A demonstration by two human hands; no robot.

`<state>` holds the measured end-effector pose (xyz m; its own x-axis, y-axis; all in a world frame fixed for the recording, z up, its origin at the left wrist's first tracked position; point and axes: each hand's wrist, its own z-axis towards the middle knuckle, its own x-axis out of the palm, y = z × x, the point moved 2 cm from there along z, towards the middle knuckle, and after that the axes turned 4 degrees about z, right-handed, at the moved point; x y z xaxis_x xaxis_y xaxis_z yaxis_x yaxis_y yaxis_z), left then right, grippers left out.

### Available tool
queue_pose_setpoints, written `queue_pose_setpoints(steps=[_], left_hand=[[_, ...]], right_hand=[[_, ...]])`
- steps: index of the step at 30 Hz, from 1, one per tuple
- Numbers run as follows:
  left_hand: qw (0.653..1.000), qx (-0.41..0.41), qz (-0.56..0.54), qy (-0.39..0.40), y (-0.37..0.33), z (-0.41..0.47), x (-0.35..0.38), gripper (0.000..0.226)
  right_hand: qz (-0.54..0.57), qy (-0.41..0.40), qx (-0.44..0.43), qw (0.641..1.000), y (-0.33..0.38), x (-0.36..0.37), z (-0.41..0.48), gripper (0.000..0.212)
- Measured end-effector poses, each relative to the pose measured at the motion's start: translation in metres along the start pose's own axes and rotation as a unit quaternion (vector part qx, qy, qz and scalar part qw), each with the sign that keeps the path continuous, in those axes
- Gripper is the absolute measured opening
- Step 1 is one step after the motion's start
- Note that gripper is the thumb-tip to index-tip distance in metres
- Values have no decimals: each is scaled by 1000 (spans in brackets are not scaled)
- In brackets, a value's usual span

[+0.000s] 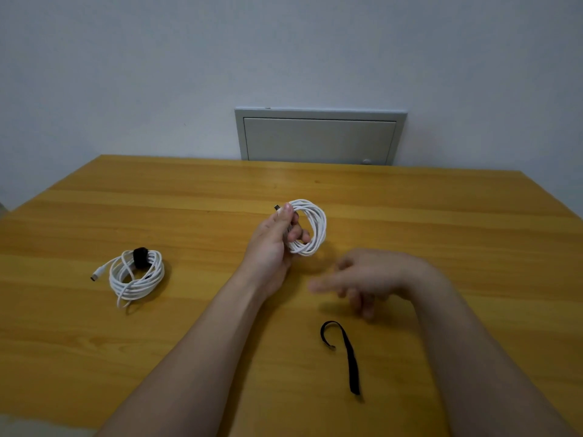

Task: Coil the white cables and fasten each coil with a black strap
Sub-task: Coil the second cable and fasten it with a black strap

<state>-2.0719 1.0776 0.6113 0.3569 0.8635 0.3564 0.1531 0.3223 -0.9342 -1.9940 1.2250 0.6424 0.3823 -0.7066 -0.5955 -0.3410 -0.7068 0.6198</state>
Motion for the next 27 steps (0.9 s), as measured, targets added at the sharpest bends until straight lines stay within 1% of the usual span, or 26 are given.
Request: queue_pose_setpoints(steps=[1, 2, 4, 7, 9, 10, 11, 13, 16, 21, 23, 25, 27], left_hand=[[1000, -9, 1, 4, 0, 0, 0, 26], [1000, -18, 4, 7, 0, -1, -1, 24], [999, -30, 6, 17, 1, -1, -2, 21], [997, -50, -32, 43, 1, -2, -3, 15], [995, -62, -56, 58, 1, -4, -3, 15], [994, -63, -62, 60, 1, -4, -4, 14], [994, -60, -66, 60, 0, -5, -4, 14], [994, -52, -74, 61, 0, -4, -6, 9], [995, -41, -70, 57, -2, -2, -8, 7], [999, -15, -42, 8, -2, 3, -13, 13], [999, -14, -44, -13, -1, 5, -15, 7], [999, -12, -44, -23, 0, 7, -15, 7], [999, 1, -24, -24, 2, 7, -12, 6]], right_hand=[[-41, 34, 10, 999, 0, 2, -4, 48], [-71, 51, 14, 996, 0, 5, -7, 43], [-102, 62, 16, 993, 3, 11, -10, 36], [-122, 65, 4, 990, 6, 15, -11, 24], [-96, 49, -16, 994, 6, 15, -10, 17], [-75, 28, -33, 996, 5, 13, -8, 16], [-44, -2, -52, 998, 4, 10, -6, 15], [51, -63, -94, 992, 1, 3, -2, 14], [194, -131, -144, 961, 0, -5, 6, 11], [313, -226, -163, 908, 0, -7, 29, 9], [386, -254, -165, 871, -4, -5, 37, 9], [457, -276, -176, 827, -6, -3, 40, 12], [509, -281, -188, 792, -6, -3, 41, 11]])
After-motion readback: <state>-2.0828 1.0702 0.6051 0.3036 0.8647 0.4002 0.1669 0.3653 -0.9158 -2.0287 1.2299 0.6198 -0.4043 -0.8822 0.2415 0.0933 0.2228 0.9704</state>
